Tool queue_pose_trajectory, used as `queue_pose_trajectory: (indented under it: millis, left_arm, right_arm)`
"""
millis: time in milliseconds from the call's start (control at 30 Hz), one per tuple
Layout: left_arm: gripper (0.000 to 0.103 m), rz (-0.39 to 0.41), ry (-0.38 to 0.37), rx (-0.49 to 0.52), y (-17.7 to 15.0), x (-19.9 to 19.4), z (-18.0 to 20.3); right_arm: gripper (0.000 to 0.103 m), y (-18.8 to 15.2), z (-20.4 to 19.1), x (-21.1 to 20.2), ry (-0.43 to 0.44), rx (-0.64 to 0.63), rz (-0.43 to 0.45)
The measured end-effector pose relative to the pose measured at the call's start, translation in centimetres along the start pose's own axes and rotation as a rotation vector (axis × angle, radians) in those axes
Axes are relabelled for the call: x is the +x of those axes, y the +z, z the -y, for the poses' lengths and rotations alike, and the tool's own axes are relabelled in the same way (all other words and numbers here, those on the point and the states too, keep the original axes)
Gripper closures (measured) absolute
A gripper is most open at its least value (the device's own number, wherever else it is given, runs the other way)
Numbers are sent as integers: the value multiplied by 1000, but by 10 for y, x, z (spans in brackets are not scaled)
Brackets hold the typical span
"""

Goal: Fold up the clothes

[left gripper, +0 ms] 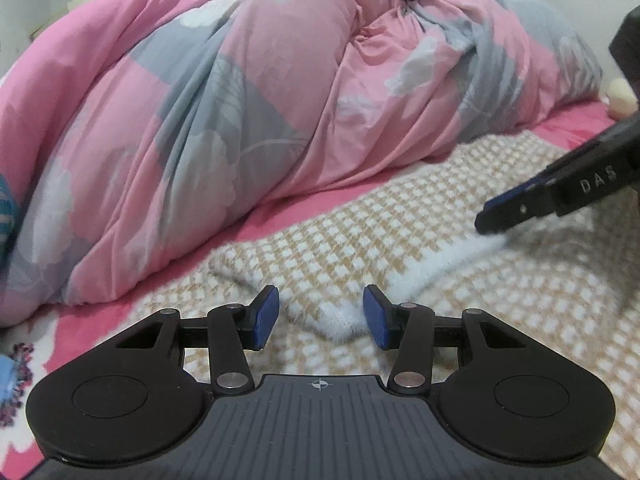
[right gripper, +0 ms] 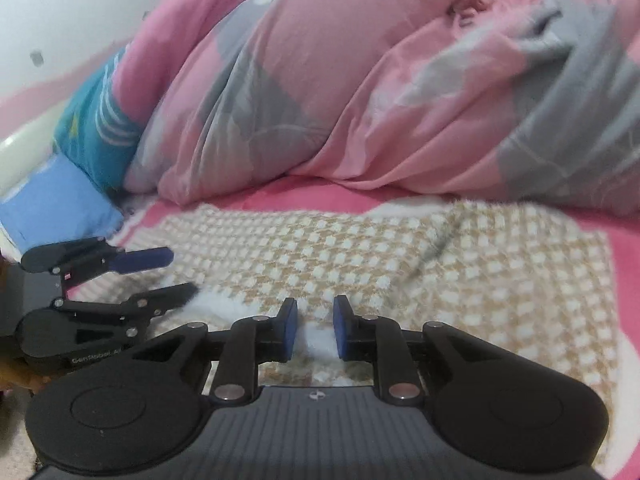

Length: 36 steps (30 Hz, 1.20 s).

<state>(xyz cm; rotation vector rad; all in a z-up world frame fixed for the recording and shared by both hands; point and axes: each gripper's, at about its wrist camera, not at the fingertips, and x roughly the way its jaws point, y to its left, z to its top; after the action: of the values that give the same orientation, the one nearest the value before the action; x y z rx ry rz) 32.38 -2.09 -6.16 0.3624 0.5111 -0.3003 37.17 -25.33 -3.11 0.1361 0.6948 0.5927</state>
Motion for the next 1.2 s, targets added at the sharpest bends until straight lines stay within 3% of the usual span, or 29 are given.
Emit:
queue_pose_trajectory:
  millis: [200, 333, 433, 533, 700, 733, 867, 1033, 1100, 1200]
  left_arm:
    - [54, 92, -3, -56, 22, -17, -8]
    - [54, 83, -13, -62, 38, 14, 7]
    - [55, 31, -4, -26, 33, 41, 24]
    - [55, 53, 9, -42, 25, 40, 26]
    - [55, 57, -32, -53, 15, 30, 16]
    - [55, 53, -36, -48, 13, 28, 16]
    - [55, 31, -60, -15, 8, 19, 17]
    - [54, -14, -83, 84, -1, -3, 10]
    - [54, -13, -102, 65, 1, -15, 2]
    - [54, 57, -133, 6, 12, -31, -11]
  right_arm:
    - [83, 1, 1, 0, 12, 8, 0]
    - [83, 1, 1, -9, 23, 10, 26]
    - [82, 2, -3, -15, 30, -8, 76]
    - [80, 3, -8, -22, 37, -25, 127]
    - [80, 5, -15, -32, 49, -55, 211]
    - [81, 4, -15, -30, 42, -58, 207]
    - [84, 1, -8, 4, -36, -43, 52]
    - [84, 3, 2, 1, 0, 6, 45]
    - [84, 2, 2, 1, 0, 5, 45]
    - [84, 1, 1, 1, 1, 6, 47]
